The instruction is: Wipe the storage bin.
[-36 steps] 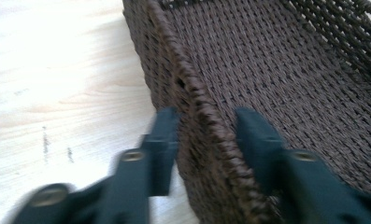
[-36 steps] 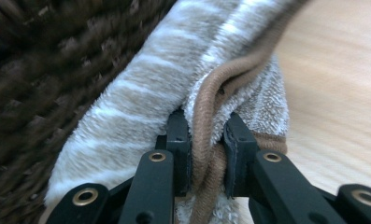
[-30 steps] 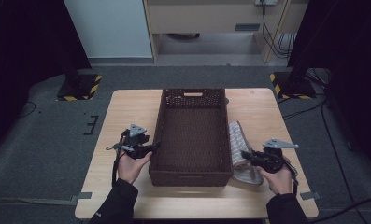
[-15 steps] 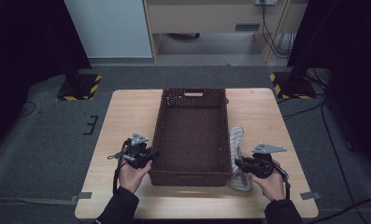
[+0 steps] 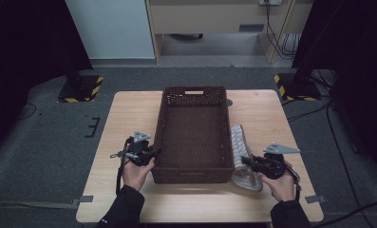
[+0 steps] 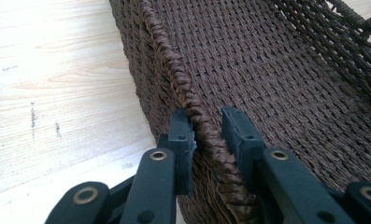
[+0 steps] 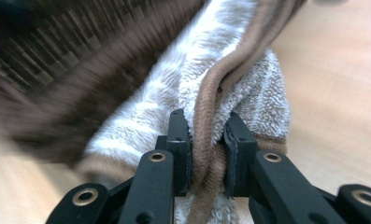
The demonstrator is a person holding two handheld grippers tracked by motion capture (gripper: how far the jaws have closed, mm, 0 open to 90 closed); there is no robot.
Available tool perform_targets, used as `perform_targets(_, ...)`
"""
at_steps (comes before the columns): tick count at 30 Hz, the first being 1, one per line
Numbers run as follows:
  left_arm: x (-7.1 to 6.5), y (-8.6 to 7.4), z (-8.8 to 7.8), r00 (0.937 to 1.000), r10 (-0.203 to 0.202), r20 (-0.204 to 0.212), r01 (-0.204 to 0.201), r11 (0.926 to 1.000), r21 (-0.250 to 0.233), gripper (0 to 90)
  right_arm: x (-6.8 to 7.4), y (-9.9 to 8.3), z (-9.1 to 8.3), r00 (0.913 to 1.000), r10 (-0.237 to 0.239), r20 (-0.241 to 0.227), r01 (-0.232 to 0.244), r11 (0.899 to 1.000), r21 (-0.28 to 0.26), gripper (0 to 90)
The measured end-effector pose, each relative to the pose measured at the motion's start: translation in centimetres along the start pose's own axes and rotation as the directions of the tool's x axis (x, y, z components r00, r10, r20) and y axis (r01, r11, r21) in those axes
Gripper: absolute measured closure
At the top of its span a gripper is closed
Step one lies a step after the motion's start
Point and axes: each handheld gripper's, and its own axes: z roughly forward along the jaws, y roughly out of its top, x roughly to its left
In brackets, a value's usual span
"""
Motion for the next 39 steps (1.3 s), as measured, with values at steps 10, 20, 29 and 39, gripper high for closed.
perform_targets(10, 0.0, 0.3, 0.3, 0.9998, 0.017, -0.014, -0.016, 0.9998, 0.009, 73.1, 1.6, 0.0, -0.1, 0.9969, -0.041, -0.067, 0.043, 0.999, 0.03, 76.1)
perform_targets(20, 0.2, 0.4, 0.2, 0.9999, 0.01, 0.001, -0.01, 0.9999, 0.006, 70.7, 0.8, -2.8, 4.6, 0.9991, -0.033, 0.027, 0.026, 0.975, 0.219, 76.3)
perform_targets(29, -0.1, -0.2, -2.8, 0.9987, 0.028, 0.043, -0.026, 0.9983, -0.052, 55.7, 0.3, -0.4, -1.3, 0.9993, 0.031, -0.02, -0.031, 1.0, -0.001, 76.1)
perform_targets(39, -0.9, -1.4, -2.4, 0.9995, 0.029, 0.009, -0.029, 0.9996, -0.001, 66.6, 3.3, -0.8, -1.7, 0.9943, -0.013, -0.105, 0.016, 0.999, 0.029, 76.1)
